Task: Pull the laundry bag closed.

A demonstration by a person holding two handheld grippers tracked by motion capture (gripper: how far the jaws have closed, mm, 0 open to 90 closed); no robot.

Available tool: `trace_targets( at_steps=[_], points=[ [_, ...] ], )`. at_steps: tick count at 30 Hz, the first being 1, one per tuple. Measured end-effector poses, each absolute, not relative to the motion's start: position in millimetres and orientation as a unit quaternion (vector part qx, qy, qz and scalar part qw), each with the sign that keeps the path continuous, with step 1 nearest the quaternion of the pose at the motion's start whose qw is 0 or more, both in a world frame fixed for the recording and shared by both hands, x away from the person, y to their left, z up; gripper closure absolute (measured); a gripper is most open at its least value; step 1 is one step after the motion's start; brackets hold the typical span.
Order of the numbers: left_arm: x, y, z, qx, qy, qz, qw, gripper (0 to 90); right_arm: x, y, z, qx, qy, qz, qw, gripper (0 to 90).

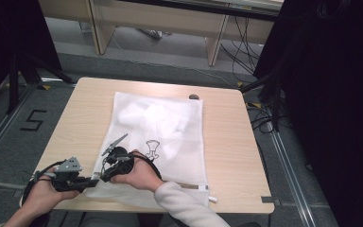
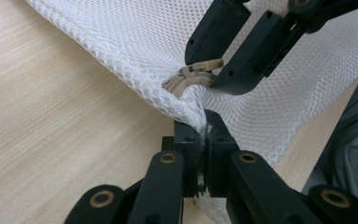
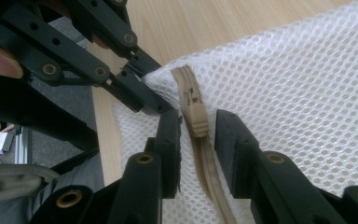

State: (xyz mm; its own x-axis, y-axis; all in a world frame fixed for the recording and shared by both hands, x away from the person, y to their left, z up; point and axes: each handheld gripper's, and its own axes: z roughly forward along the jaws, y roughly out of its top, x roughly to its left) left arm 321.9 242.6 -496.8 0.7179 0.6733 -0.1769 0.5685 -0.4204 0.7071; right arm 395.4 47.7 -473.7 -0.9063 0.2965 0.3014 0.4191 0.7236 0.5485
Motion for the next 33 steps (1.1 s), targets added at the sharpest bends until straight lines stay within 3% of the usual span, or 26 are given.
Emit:
trace_targets(
  at_steps=[8,33],
  points=[
    [323,244,-497,0.845,0.366,0.065,0.384,85.2,393,50,-472,-0.184,-0.925,-0.316,0.1,80.3],
    [322,244,-495,0.829,0.382,0.052,0.404,86.0,387,48,-465,-0.167,-0.94,-0.29,0.06,82.3]
  ],
)
